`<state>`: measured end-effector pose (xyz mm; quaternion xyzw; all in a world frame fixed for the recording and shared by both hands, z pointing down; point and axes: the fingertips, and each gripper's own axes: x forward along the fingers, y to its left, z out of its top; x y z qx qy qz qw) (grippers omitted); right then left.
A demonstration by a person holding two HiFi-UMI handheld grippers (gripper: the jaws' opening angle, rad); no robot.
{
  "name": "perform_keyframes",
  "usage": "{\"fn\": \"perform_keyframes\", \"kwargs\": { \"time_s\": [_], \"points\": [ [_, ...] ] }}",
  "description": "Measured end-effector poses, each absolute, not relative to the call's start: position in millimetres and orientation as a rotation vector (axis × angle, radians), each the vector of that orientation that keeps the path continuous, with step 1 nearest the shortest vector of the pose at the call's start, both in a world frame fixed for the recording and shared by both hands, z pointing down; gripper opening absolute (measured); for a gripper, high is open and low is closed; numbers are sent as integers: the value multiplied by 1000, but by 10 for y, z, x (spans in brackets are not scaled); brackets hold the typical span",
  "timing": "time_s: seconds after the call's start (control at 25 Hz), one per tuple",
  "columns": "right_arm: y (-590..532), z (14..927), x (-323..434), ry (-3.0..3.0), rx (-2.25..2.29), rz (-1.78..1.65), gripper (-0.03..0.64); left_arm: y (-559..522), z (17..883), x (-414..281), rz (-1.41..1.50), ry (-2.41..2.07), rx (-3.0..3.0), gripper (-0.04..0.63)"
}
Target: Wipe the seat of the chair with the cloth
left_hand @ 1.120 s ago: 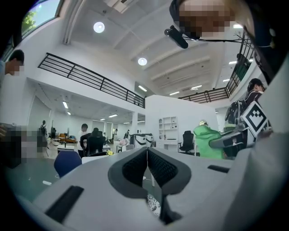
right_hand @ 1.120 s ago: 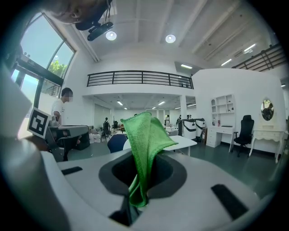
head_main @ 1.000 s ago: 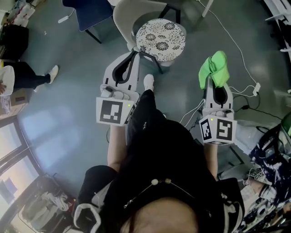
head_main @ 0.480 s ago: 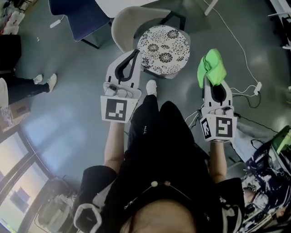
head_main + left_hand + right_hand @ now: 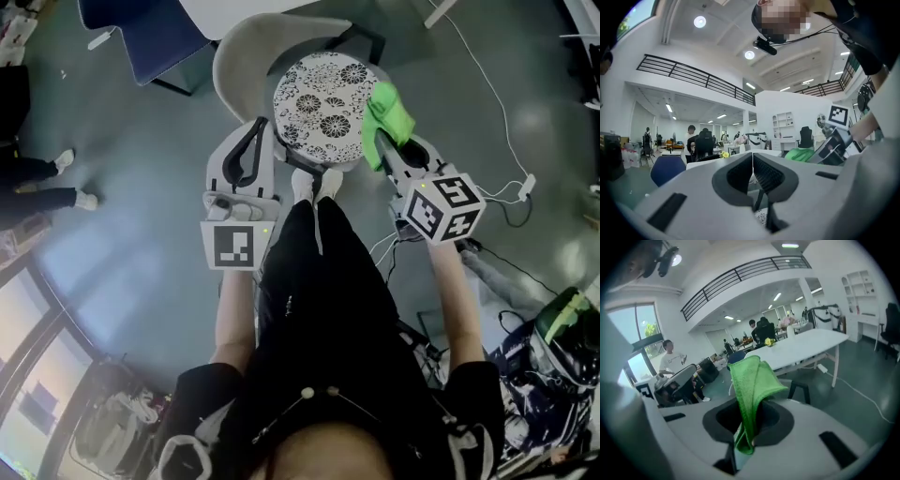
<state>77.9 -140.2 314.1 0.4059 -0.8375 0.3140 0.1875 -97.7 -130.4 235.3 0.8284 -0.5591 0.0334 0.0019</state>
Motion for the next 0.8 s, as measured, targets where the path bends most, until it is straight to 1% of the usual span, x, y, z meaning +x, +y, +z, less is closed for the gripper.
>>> {"fn": "perform_keyframes", "kwargs": {
  "time_s": [0.12, 0.24, 0.32, 0.4, 0.64, 0.8],
  "points": [
    [-1735, 3697, 528, -2328, 1004, 1109, 46, -1424, 2605, -966, 127, -1813, 2560, 8],
    [-1958, 4179, 247, -2284, 936, 1237, 46, -1436, 2821, -991, 148, -1829, 2526, 9],
    [-2104, 4485, 93, -2262, 914, 1251, 46, -1483, 2970, -993, 146, -1831, 2525, 12],
    [-2236, 4778, -33, -2244, 899, 1251, 46, -1537, 3148, -998, 152, -1831, 2517, 29],
    [-2595, 5678, -306, -2178, 918, 1322, 46, -1646, 3703, -1064, 229, -1828, 2472, 28],
    [-2735, 6294, -502, -2124, 898, 1381, 46, -1669, 3907, -1127, 231, -1837, 2441, 28]
  ]
}}
